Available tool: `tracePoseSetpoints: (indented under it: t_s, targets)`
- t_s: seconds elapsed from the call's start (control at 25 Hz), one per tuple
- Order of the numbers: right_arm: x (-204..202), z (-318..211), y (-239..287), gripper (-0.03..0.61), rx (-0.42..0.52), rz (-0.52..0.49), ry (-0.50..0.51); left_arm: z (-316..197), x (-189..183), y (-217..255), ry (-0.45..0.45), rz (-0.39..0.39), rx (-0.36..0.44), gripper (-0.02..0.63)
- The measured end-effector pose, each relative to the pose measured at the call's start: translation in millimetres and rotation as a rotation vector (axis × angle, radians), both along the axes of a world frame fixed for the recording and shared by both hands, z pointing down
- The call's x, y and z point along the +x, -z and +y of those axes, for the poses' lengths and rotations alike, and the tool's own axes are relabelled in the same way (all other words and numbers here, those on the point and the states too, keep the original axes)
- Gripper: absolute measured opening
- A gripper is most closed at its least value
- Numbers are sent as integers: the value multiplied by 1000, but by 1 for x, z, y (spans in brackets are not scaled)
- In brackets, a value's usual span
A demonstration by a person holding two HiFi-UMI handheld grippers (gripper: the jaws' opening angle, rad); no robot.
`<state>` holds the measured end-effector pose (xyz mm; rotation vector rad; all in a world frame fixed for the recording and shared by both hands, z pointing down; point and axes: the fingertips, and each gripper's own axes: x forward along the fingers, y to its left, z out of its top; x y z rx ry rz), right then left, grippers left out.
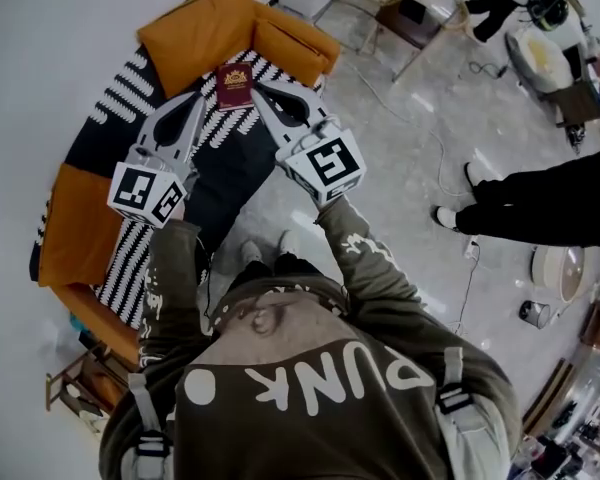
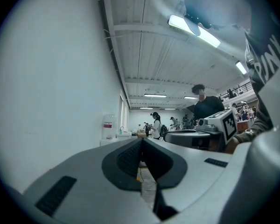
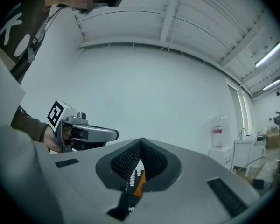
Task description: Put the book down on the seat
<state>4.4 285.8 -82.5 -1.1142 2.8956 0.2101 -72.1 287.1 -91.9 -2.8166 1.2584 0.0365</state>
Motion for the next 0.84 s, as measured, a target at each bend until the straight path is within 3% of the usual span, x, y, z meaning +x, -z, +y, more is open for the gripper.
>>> tracePoseSetpoints:
  t_s: [0.84]
  targets:
    - [-5, 4, 10, 9, 25, 5, -6, 4, -10, 4, 5, 0, 18, 5]
